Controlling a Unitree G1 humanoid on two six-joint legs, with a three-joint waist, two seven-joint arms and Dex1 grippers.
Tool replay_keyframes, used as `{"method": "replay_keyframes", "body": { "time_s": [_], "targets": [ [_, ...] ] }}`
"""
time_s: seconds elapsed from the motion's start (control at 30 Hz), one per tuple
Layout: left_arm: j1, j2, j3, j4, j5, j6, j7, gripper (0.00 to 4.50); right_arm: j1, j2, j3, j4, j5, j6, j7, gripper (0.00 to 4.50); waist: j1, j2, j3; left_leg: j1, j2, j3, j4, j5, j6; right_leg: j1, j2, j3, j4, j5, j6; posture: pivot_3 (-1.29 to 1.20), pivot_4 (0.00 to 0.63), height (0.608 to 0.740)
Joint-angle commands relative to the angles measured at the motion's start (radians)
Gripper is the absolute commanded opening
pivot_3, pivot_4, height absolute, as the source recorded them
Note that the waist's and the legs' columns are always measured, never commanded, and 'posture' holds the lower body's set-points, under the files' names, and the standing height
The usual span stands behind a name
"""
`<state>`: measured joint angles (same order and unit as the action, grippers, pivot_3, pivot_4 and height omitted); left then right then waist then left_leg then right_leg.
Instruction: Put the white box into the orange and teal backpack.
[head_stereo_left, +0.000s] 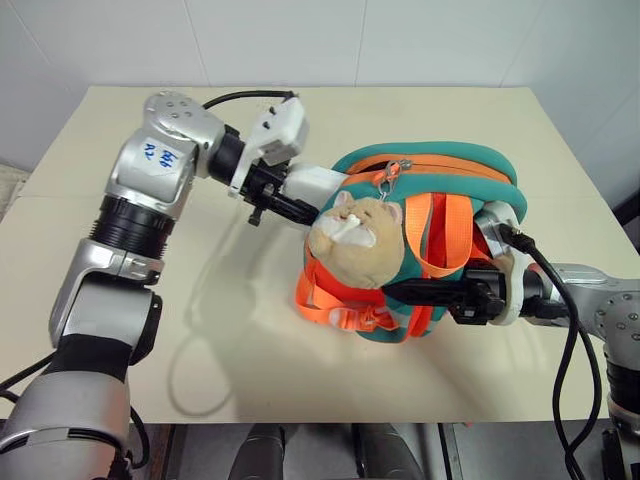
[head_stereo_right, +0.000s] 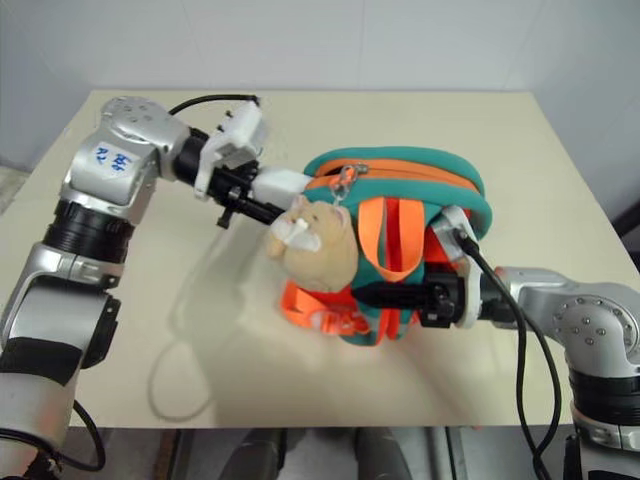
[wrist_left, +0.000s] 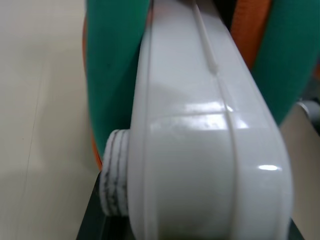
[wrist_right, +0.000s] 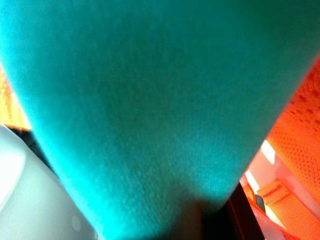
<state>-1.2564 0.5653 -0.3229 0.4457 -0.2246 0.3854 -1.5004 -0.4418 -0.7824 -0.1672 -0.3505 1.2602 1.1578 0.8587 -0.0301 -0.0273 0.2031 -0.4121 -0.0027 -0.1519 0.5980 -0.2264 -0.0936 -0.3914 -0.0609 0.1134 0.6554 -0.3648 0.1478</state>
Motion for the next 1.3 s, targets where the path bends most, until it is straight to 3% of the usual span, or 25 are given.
{"method": "replay_keyframes", "body": {
  "time_s": [0.03,0.33,0.6,0.7,1.0,1.3],
  "targets": [
    [-0.061,-0.089,-0.018,-0.022,0.001,-0.052,-0.042,1.28,0.006,0.013,0.001,-0.029,0.013,-0.011,-0.013,0.01,0.002,0.0,0.0,0.0,0.0,0.0,0.0,0.0,0.0,0.0,0.0,0.0,0.0,0.0,0.0,0.0,0.15,0.74],
    [-0.078,-0.213,-0.015,0.021,0.059,-0.043,-0.005,1.28,0.025,0.034,0.003,-0.047,0.022,-0.022,-0.037,0.01,0.003,0.0,0.0,-0.008,0.0,0.0,0.012,-0.001,0.001,-0.001,0.0,-0.002,0.002,0.001,0.002,0.0,0.15,0.74],
    [-0.039,-0.178,0.067,-0.034,0.016,-0.001,-0.009,3.69,0.03,0.043,0.007,-0.052,0.026,-0.032,-0.048,0.0,-0.002,0.0,0.001,-0.008,-0.001,0.0,0.014,0.0,0.002,-0.001,0.0,-0.002,0.004,0.002,0.003,0.0,0.15,0.74],
    [-0.03,-0.097,0.105,-0.019,0.012,-0.01,-0.03,4.48,0.028,0.046,0.009,-0.048,0.02,-0.036,-0.044,0.0,-0.006,0.0,0.001,-0.008,0.0,0.0,0.014,0.0,0.003,-0.002,0.0,-0.002,0.005,0.002,0.003,0.0,0.15,0.74],
    [0.023,0.115,0.183,-0.029,-0.019,-0.017,-0.032,4.48,0.01,0.048,0.029,-0.022,-0.008,-0.051,-0.022,0.0,-0.004,0.0,0.001,-0.008,0.0,-0.001,0.014,0.001,0.003,-0.001,0.0,-0.003,0.005,0.002,0.003,0.0,0.15,0.74],
    [0.101,0.177,0.345,-0.344,-0.316,0.357,0.018,4.48,-0.018,0.053,0.056,0.009,-0.037,-0.059,0.005,0.0,-0.008,0.0,0.001,-0.008,0.0,-0.001,0.014,0.001,0.003,-0.001,0.0,-0.003,0.006,0.002,0.003,0.0,0.15,0.74]
  ]
}}
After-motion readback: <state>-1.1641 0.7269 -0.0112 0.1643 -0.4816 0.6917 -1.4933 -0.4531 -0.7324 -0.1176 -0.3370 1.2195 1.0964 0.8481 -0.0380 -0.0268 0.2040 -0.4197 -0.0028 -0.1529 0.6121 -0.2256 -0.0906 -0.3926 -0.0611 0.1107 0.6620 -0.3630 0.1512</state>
